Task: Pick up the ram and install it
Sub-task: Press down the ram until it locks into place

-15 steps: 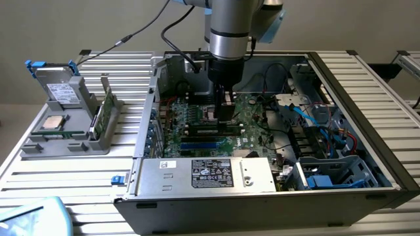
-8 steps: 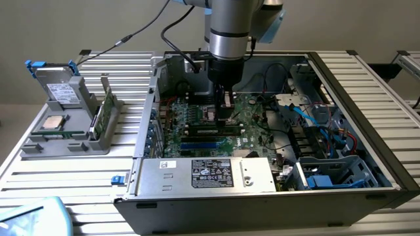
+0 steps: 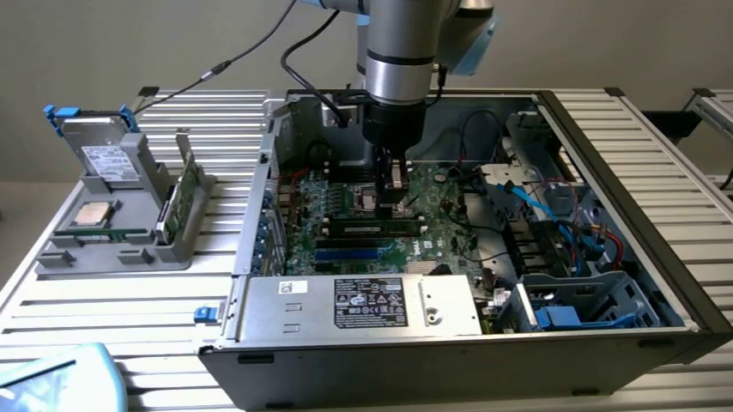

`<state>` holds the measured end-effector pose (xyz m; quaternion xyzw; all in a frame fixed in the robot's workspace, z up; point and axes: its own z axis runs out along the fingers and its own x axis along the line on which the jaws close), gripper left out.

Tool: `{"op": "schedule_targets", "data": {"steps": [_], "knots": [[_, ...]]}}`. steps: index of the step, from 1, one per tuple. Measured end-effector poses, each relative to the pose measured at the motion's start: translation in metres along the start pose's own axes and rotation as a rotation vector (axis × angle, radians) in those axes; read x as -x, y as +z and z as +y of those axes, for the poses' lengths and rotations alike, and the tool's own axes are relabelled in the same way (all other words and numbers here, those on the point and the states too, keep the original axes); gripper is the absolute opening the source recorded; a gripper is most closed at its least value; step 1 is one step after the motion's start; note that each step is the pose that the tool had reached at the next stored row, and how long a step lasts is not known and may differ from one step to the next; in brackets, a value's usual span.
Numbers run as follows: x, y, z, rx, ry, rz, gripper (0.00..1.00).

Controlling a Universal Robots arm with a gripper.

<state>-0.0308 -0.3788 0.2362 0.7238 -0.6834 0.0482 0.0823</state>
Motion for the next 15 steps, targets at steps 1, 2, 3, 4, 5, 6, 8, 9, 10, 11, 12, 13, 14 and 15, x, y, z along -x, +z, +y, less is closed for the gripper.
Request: {"op": "schedule_targets", "data": {"steps": [1, 2, 3, 4, 5, 6, 8, 9, 10, 11, 12, 13, 14, 15], "knots": [[0.000, 0.0000, 0.0000, 0.0000, 0.000, 0.0000, 0.10], [0.000, 0.0000, 0.0000, 0.0000, 0.000, 0.0000, 0.10], [0.000, 0.0000, 0.0000, 0.0000, 0.000, 0.0001, 0.10], [0.000, 0.0000, 0.0000, 0.0000, 0.000, 0.0000, 0.10], [0.000, 0.0000, 0.0000, 0.0000, 0.000, 0.0000, 0.10], [0.000, 0.0000, 0.0000, 0.0000, 0.000, 0.0000, 0.10], [0.000, 0.0000, 0.0000, 0.0000, 0.000, 0.0000, 0.10], [0.000, 0.0000, 0.0000, 0.0000, 0.000, 0.0000, 0.10], [0.000, 0.0000, 0.0000, 0.0000, 0.000, 0.0000, 0.10], [0.000, 0.0000, -0.0004, 0.0000, 0.000, 0.0000, 0.10], [0.000, -0.0001, -0.0018, 0.0000, 0.000, 0.0001, 0.10], [0.000, -0.0002, -0.0048, 0.0001, 0.000, 0.0000, 0.10], [-0.001, -0.0004, -0.0086, 0.0000, 0.000, -0.0002, 0.10], [-0.001, -0.0006, -0.0128, 0.0000, 0.000, -0.0004, 0.10]]}}
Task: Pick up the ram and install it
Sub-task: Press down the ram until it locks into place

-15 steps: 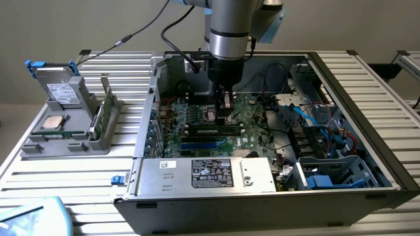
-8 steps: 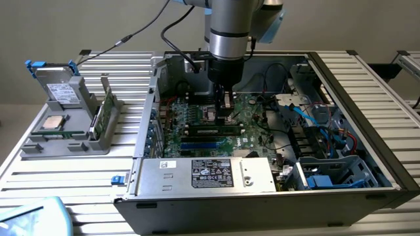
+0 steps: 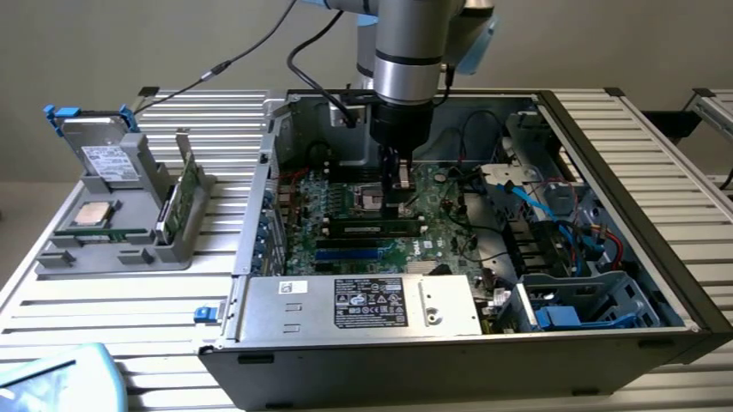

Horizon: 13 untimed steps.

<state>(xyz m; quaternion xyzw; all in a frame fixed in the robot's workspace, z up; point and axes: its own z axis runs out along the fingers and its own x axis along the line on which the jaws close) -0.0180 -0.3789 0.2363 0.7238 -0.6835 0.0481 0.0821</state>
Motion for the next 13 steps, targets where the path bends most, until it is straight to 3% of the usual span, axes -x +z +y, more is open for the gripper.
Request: {"op": "schedule_targets", "data": {"steps": [3, 13], "knots": [[-0.0006, -0.0004, -0.0104, -0.0002, 0.000, -0.0003, 0.10], [0.0009, 0.0081, -0.0120, -0.0001, 0.000, -0.0004, 0.10]]}}
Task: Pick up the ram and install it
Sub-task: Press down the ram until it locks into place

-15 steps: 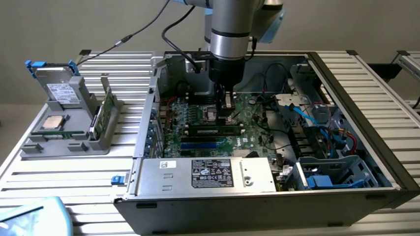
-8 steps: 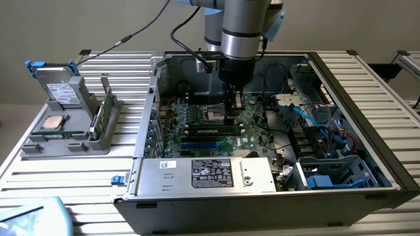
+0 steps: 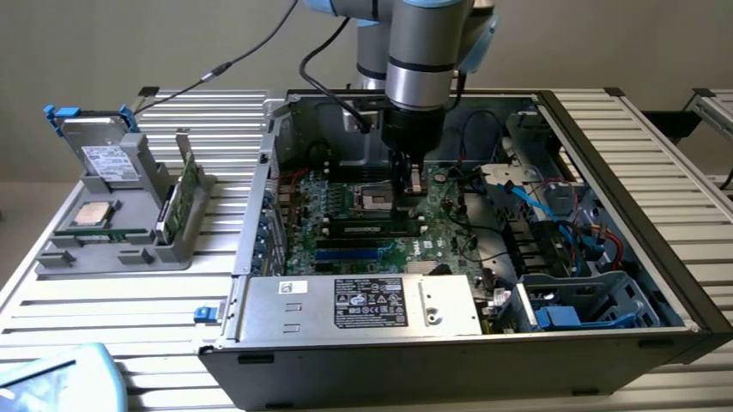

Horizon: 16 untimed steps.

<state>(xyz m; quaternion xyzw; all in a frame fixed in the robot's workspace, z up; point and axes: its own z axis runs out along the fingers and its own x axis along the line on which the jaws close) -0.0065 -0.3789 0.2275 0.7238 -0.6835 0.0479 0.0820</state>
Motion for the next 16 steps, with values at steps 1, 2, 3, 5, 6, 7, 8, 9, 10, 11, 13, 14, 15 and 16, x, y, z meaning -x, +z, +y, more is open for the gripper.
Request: {"op": "schedule_targets", "data": {"steps": [1, 2, 3, 5, 6, 7, 8, 9, 10, 11, 13, 14, 15, 16], "knots": [[0.000, 0.0011, -0.0002, 0.0000, 0.000, 0.0001, 0.10], [0.000, 0.0020, -0.0003, 0.0002, 0.000, 0.0006, 0.10], [0.000, 0.0029, -0.0004, 0.0003, 0.000, 0.0009, 0.10], [0.001, 0.0040, -0.0006, 0.0001, 0.000, 0.0003, 0.10], [0.001, 0.0041, -0.0006, 0.0001, 0.000, 0.0003, 0.10], [0.001, 0.0042, -0.0006, 0.0001, 0.000, 0.0002, 0.10], [0.001, 0.0042, -0.0006, 0.0000, 0.000, 0.0001, 0.10], [0.001, 0.0038, -0.0006, 0.0000, 0.000, -0.0002, 0.10], [0.001, 0.0023, -0.0004, -0.0006, 0.000, -0.0018, 0.10], [0.000, -0.0004, 0.0000, -0.0005, 0.000, -0.0010, 0.10], [0.000, -0.0033, 0.0031, -0.0001, 0.000, -0.0003, 0.10], [0.000, -0.0034, 0.0050, -0.0001, 0.000, -0.0005, 0.10], [0.000, -0.0033, 0.0078, -0.0007, 0.000, -0.0005, 0.10], [0.000, -0.0032, 0.0109, -0.0015, 0.000, -0.0002, 0.10]]}}
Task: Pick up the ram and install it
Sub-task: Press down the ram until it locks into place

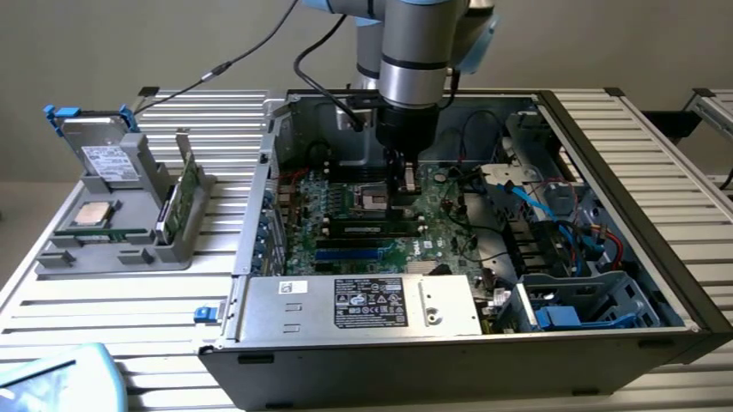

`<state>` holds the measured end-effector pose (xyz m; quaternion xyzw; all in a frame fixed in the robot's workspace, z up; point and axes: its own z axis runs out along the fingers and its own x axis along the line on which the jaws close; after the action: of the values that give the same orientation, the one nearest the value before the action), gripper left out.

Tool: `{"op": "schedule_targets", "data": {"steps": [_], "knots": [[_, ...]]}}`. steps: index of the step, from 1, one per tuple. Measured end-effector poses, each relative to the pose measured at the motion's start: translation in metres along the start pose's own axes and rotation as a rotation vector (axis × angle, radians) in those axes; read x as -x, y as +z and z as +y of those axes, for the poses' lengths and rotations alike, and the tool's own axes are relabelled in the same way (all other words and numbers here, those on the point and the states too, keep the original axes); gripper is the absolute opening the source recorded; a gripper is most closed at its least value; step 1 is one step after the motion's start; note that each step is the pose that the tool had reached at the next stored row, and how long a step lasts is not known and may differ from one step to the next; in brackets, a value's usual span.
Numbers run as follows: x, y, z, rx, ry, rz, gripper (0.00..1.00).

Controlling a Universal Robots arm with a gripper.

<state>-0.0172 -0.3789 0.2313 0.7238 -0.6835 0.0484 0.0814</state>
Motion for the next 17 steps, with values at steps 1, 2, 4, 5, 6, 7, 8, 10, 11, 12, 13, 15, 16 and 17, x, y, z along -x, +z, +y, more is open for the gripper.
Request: {"op": "schedule_targets", "data": {"steps": [1, 2, 4, 5, 6, 7, 8, 10, 11, 12, 13, 15, 16, 17], "knots": [[0.000, 0.0001, 0.0029, -0.0010, 0.000, 0.0001, 0.10], [0.000, 0.0001, 0.0057, -0.0020, 0.001, 0.0003, 0.10], [0.001, 0.0004, 0.0110, -0.0038, 0.001, 0.0004, 0.10], [0.001, 0.0005, 0.0137, -0.0044, 0.001, 0.0003, 0.10], [0.001, 0.0006, 0.0163, -0.0049, 0.001, 0.0004, 0.10], [0.001, 0.0007, 0.0187, -0.0054, 0.001, 0.0004, 0.10], [0.001, 0.0008, 0.0209, -0.0059, 0.002, 0.0004, 0.10], [0.002, 0.0010, 0.0253, -0.0065, 0.002, 0.0004, 0.10], [0.002, 0.0011, 0.0275, -0.0067, 0.003, 0.0005, 0.10], [0.002, 0.0012, 0.0296, -0.0071, 0.003, 0.0004, 0.10], [0.002, 0.0013, 0.0312, -0.0073, 0.004, 0.0004, 0.10], [0.002, 0.0015, 0.0321, -0.0076, 0.004, 0.0002, 0.10], [0.002, 0.0019, 0.0325, -0.0081, 0.004, 0.0003, 0.10], [0.002, 0.0026, 0.0327, -0.0087, 0.004, 0.0004, 0.10]]}}
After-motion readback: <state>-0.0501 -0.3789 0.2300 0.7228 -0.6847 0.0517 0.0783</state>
